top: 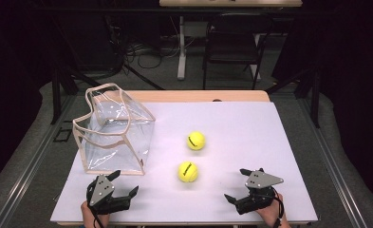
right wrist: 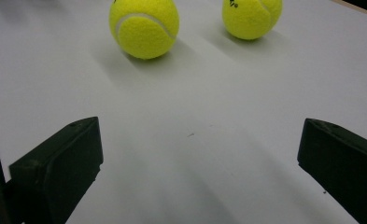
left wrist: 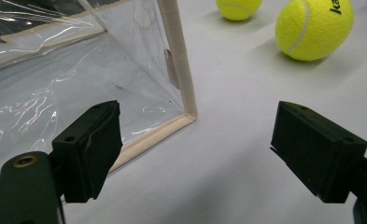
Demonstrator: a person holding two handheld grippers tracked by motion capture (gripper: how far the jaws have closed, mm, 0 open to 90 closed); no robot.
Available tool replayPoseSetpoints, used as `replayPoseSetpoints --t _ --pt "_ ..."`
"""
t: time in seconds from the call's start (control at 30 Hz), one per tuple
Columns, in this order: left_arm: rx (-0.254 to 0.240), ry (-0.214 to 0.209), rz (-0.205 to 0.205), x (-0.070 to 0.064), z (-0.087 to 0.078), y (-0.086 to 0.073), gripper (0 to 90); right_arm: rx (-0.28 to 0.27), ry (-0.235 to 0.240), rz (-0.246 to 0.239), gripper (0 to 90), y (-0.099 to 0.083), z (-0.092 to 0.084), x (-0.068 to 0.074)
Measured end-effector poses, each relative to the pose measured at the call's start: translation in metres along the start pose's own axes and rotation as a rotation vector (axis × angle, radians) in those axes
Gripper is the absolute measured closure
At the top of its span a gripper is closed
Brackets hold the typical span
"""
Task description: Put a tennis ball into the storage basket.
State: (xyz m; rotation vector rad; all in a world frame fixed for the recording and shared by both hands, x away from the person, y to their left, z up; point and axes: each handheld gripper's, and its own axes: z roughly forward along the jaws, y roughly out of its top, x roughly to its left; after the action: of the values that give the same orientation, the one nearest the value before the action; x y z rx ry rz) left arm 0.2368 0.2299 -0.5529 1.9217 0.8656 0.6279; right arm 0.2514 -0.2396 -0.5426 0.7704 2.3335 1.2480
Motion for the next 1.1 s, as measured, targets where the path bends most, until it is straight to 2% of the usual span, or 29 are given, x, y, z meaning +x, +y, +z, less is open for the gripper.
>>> replayPoseSetpoints --t 0.3,0.73,1.1 --pt "0.000 0.004 0.007 0.000 0.001 0.000 16.1 0.008 0.009 -0.003 0.0 0.007 0.004 0.002" --pt "-0.002 0.014 0.000 -0.001 0.002 -0.001 16.1 0.072 0.045 -0.018 0.0 0.023 0.017 0.006" --pt "0.007 0.021 0.001 -0.002 0.002 -0.001 16.1 0.098 0.079 -0.032 0.0 0.041 0.033 0.008"
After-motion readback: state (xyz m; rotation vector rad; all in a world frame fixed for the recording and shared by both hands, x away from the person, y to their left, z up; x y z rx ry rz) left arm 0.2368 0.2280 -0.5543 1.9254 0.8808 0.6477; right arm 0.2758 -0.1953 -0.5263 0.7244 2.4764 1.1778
